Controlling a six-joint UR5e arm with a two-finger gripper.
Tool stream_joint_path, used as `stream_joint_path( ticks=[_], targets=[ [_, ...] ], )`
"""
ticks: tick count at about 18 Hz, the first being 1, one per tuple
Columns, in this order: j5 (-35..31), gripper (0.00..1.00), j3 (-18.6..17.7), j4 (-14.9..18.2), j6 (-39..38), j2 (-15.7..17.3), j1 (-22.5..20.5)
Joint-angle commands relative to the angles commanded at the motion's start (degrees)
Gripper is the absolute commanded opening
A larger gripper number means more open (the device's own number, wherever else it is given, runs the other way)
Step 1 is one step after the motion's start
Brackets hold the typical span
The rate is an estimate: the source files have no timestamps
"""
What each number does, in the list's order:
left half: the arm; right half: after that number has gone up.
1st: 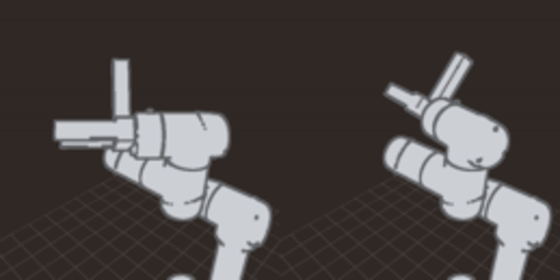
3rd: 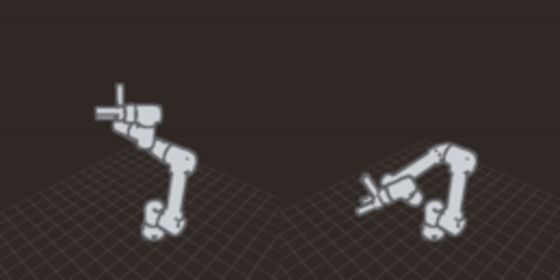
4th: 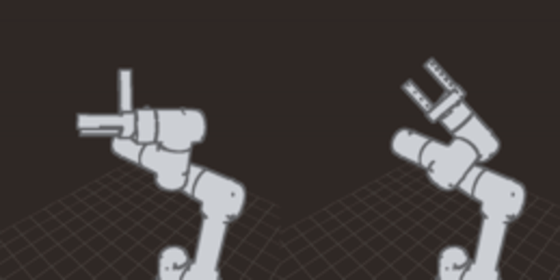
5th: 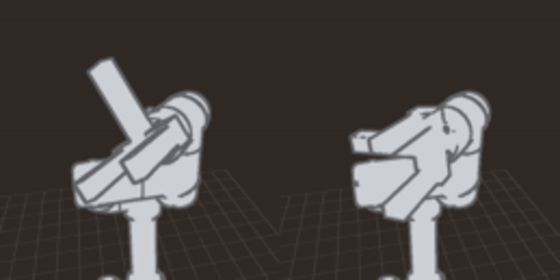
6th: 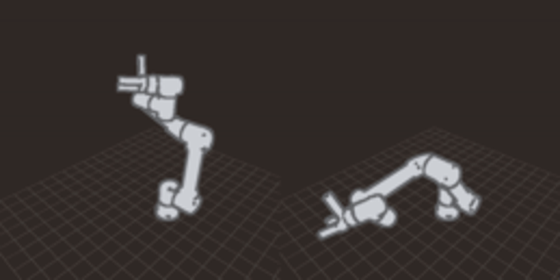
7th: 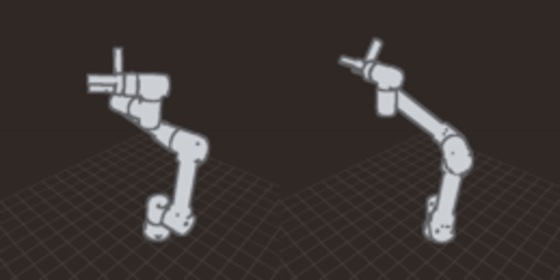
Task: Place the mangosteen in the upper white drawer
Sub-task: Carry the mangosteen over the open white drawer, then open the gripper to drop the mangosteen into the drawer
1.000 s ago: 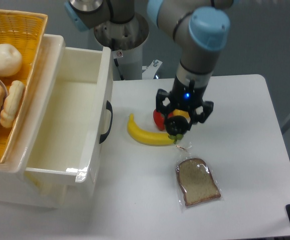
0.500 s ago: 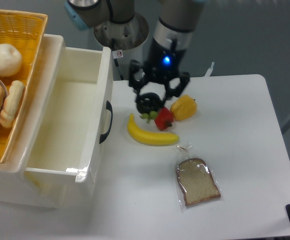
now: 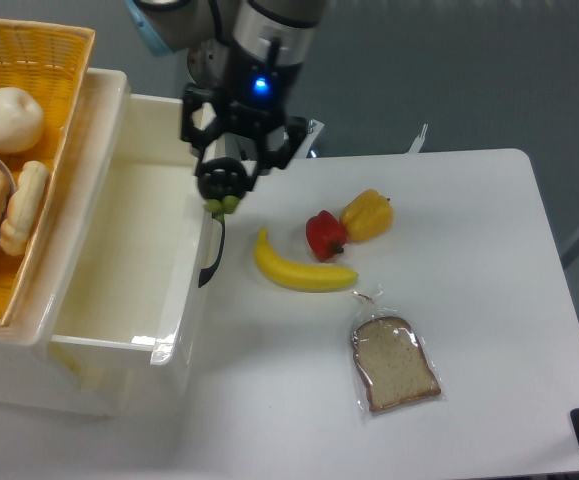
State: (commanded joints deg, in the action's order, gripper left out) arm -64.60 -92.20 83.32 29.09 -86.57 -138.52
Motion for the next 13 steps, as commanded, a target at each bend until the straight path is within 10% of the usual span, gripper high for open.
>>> stream_joint_path(
  ticks=[9,13],
  targets=[
    [-0.09,0.47,-1.41,0.26,-0.35,-0.53,3.08],
    [-0.26,0.80,-1.67,-0.17,0.44,-0.62,3.25]
  ],
)
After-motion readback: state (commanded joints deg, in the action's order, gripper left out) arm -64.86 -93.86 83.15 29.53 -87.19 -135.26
